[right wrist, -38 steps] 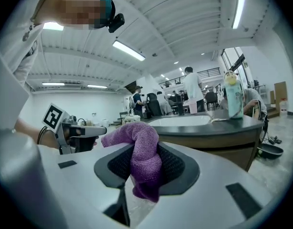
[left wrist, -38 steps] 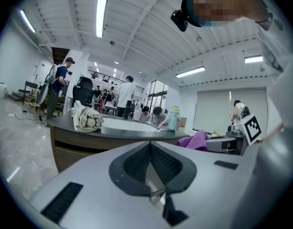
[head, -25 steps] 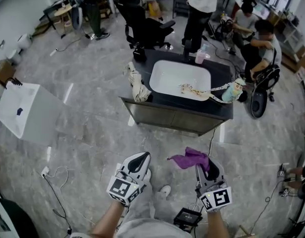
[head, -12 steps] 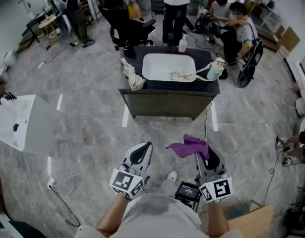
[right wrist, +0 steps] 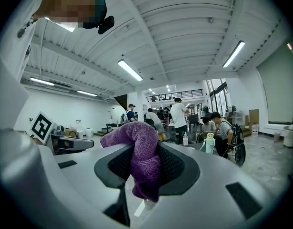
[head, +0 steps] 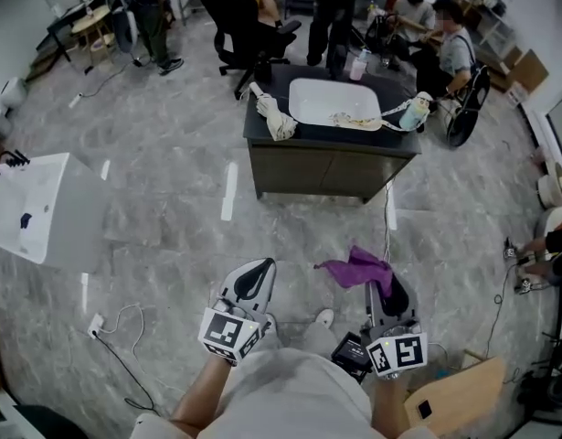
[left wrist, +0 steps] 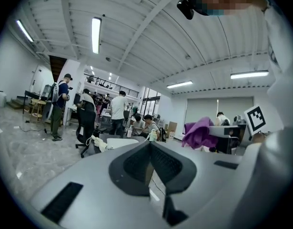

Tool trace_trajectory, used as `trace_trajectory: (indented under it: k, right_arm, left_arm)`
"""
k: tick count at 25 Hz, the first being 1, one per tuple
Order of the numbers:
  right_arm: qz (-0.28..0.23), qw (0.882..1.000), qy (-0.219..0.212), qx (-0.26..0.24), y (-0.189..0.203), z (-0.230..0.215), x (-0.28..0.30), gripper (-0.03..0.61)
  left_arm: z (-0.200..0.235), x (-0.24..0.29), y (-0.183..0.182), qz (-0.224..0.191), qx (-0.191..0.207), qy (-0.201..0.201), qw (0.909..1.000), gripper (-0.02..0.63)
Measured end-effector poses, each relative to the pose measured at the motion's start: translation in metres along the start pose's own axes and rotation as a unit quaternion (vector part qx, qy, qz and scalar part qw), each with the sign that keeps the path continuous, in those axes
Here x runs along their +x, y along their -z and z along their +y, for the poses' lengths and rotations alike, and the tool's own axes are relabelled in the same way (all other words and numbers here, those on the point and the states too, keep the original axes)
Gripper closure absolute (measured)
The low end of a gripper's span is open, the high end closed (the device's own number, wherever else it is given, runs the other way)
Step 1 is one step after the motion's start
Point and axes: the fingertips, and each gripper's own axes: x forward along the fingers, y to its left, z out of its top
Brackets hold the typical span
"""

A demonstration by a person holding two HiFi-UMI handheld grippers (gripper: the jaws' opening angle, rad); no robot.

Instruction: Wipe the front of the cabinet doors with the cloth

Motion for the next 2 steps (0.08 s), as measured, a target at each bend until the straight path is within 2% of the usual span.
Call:
trace_trajectory:
  k: [2]
  right_arm:
    - [0.003, 1.000, 0.004, -0.008, 0.0025, 0.0144, -0.0069, 0.442]
  left_arm:
    - [0.0040, -0.0157, 0.0091, 0.011, 0.001, 0.005, 0.9999, 0.607]
